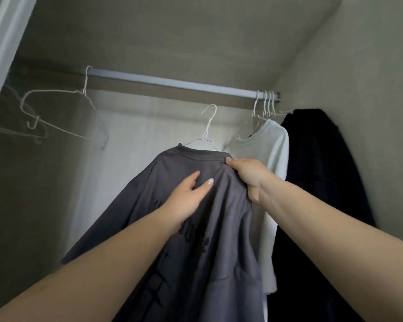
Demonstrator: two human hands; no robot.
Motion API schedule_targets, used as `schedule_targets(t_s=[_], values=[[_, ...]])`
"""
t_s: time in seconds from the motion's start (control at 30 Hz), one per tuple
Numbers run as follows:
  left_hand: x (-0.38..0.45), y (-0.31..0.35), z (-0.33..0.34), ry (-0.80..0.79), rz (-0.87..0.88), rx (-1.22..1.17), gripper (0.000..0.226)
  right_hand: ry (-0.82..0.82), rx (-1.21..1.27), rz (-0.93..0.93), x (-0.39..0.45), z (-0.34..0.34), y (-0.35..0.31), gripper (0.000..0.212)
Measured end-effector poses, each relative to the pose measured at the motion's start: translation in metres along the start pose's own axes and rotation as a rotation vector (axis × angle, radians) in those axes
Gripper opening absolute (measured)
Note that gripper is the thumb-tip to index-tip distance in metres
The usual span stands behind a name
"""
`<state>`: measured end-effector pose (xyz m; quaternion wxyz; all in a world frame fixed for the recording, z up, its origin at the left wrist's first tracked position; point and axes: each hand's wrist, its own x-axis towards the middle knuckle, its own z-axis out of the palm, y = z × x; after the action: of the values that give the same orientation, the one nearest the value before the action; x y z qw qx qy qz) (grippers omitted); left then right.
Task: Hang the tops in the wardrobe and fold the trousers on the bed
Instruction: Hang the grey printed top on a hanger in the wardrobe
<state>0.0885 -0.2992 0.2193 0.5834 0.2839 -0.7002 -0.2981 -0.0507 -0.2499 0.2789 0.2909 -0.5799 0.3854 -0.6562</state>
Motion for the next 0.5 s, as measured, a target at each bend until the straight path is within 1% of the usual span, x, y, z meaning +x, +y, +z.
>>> schedule_targets(t_s=[0.07, 0.2, 0.27, 0.37, 0.5], values=[[0.011, 0.009, 0.018, -0.03, 0.066, -0.057, 0.06, 0.023, 0.045, -0.012, 0.014, 0.001, -0.008, 0.023], [0.032, 0.028, 0.038, -0.063, 0.18, -0.151, 0.03, 0.059, 0.094, -0.071, 0.047, -0.005, -0.019, 0.023], [0.045, 0.036, 0.047, -0.063, 0.223, -0.181, 0.028, 0.088, 0.106, -0.11, 0.066, -0.01, -0.026, 0.027], [0.056, 0.045, 0.059, -0.067, 0.251, -0.19, 0.033, 0.141, 0.108, -0.149, 0.088, -0.017, -0.038, 0.024], [0.071, 0.053, 0.073, -0.078, 0.294, -0.183, 0.024, 0.17, 0.062, -0.187, 0.119, -0.028, -0.056, 0.027]])
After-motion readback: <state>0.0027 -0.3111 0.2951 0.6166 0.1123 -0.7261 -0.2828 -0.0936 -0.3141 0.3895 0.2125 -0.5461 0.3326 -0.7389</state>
